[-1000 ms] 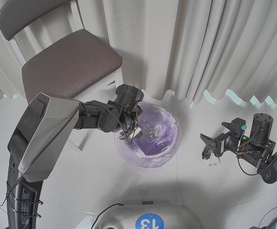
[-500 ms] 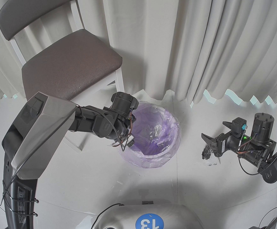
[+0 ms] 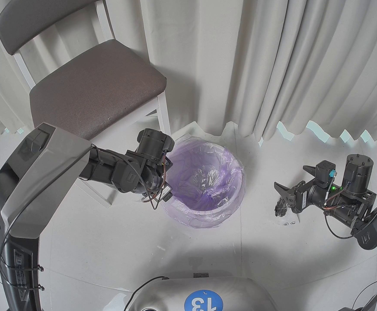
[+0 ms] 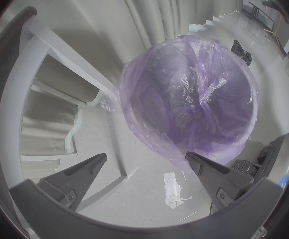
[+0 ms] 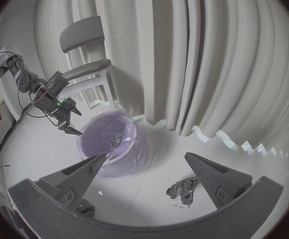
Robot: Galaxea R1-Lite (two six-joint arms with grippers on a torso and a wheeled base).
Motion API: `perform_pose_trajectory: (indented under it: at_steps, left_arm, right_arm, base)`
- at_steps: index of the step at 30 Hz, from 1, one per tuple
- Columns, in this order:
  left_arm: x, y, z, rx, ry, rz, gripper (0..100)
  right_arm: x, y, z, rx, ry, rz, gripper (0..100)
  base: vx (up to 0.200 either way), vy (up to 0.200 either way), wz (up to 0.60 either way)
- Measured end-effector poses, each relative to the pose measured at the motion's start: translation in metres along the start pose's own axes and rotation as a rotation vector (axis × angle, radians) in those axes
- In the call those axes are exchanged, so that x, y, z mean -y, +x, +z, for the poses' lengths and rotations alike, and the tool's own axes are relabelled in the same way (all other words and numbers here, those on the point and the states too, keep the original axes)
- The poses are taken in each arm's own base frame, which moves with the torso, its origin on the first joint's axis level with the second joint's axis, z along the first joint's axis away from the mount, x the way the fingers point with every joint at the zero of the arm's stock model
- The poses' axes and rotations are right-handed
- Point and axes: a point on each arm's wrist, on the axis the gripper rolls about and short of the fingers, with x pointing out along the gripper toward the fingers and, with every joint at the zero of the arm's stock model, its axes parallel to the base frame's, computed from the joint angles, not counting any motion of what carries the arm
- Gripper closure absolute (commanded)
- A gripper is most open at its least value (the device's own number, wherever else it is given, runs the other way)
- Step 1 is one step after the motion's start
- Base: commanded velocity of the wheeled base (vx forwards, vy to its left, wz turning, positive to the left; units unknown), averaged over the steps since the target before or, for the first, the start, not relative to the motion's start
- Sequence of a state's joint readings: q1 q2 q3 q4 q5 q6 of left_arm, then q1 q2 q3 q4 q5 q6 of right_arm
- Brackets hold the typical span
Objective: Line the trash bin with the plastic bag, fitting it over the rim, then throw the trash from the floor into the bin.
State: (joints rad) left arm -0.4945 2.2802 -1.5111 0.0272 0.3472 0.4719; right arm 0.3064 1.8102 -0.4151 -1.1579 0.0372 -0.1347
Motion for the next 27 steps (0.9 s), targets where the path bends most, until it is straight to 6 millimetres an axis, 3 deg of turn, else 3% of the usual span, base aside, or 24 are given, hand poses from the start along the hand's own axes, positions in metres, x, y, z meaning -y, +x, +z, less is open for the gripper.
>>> perform_pose_trajectory:
  at_steps: [16, 27]
  left_arm:
    - [0.000, 0.017, -0.018, 0.064, -0.055, -0.005, 0]
    - [0.014, 0.039, -0.036, 0.142, -0.175, -0.027, 0]
  right_arm:
    - [-0.001, 0.002, -0.002, -0.006, 0.000, 0.003, 0]
    - [-0.001, 0.005, -0.006, -0.021, 0.001, 0.003, 0]
  base:
    - [0.000, 0.000, 0.00]
    - [0.000, 0.000, 0.00]
